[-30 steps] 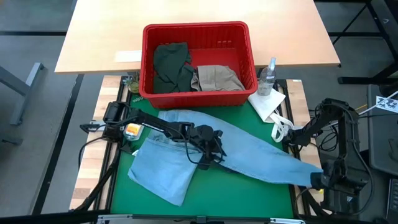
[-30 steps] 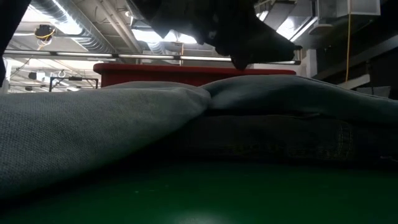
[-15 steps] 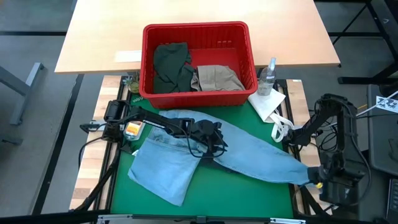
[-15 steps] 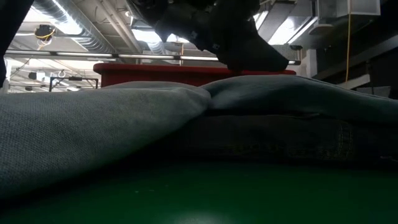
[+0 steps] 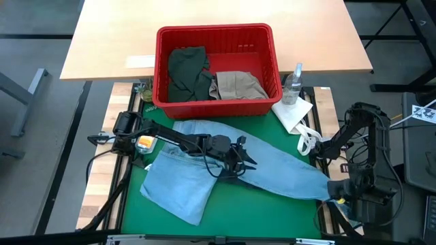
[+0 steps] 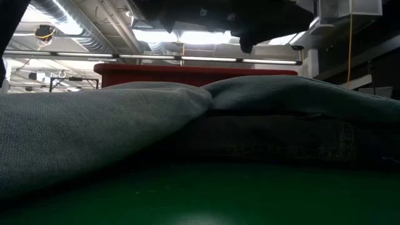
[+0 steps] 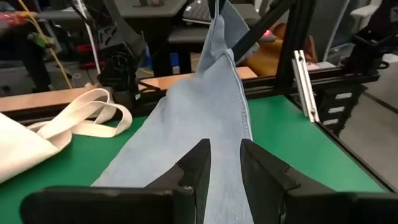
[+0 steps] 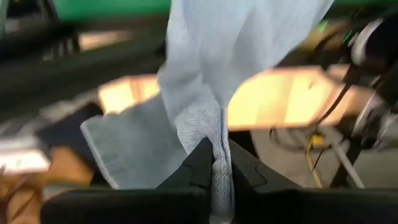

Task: Fold laundry
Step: Fold the light blue jeans

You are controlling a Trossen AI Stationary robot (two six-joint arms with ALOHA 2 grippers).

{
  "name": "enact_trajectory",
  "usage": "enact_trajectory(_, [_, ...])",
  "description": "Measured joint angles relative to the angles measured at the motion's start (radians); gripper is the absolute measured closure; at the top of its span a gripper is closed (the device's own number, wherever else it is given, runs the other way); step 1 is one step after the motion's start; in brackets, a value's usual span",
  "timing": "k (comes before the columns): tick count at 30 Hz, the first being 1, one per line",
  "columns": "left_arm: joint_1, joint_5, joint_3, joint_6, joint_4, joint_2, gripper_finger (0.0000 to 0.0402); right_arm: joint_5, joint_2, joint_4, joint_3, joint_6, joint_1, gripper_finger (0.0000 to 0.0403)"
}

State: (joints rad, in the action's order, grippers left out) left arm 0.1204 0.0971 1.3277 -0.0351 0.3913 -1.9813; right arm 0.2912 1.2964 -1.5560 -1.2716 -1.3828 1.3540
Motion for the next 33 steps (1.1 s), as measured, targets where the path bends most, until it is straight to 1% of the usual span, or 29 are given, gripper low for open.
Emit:
enact_trajectory(3, [0.009, -0.027, -0.001, 0.005, 0.067, -0.013, 0.0319, -0.109, 0.0, -0.018, 0.0, 0.019, 0.0, 0.0378])
enact_trajectory(6, [0.014, -0.05, 0.001, 0.007, 0.152, -0.026, 0.0319, -0.238, -0.002, -0.015, 0.0, 0.06, 0.0, 0.0391])
enact_trajectory(9, [0.013, -0.061, 0.0, 0.007, 0.159, -0.03, 0.0319, -0.37, -0.002, -0.015, 0.0, 0.123, -0.014, 0.0394])
enact_trajectory(11, [0.011, -0.062, 0.0, 0.007, 0.164, -0.03, 0.0319, -0.451, -0.002, -0.015, 0.0, 0.182, -0.042, 0.0388])
enact_trajectory(14, [0.011, -0.064, 0.0, 0.007, 0.191, -0.03, 0.0319, -0.6, -0.002, -0.015, 0.0, 0.31, -0.1, 0.0379])
enact_trajectory(17, [0.011, -0.065, 0.0, 0.007, 0.207, -0.03, 0.0319, -0.744, -0.004, -0.014, 0.0, 0.472, -0.175, 0.0385])
enact_trajectory(20, [0.012, -0.086, 0.0, 0.007, 0.206, -0.03, 0.0319, -0.843, -0.005, -0.014, 0.0, 0.64, -0.285, 0.0394])
enact_trajectory(22, [0.011, -0.089, 0.0, 0.007, 0.209, -0.03, 0.0319, -0.879, -0.005, -0.015, 0.0, 0.729, -0.369, 0.0394])
enact_trajectory(24, [0.011, -0.099, 0.0, 0.007, 0.211, -0.03, 0.0319, -0.892, -0.005, -0.014, 0.0, 0.793, -0.447, 0.0386])
enact_trajectory(26, [0.012, -0.133, 0.0, 0.007, 0.21, -0.03, 0.0319, -0.892, -0.006, 0.004, 0.0, 0.861, -0.515, 0.0375])
enact_trajectory(30, [0.008, -0.167, 0.0, 0.007, 0.253, -0.03, 0.0319, -0.886, -0.005, 0.141, 0.0, 1.06, -0.627, 0.0368])
enact_trajectory(33, [0.004, -0.167, 0.0, 0.007, 0.275, -0.03, 0.0319, -0.873, -0.005, 0.265, 0.0, 1.212, -0.682, 0.0376])
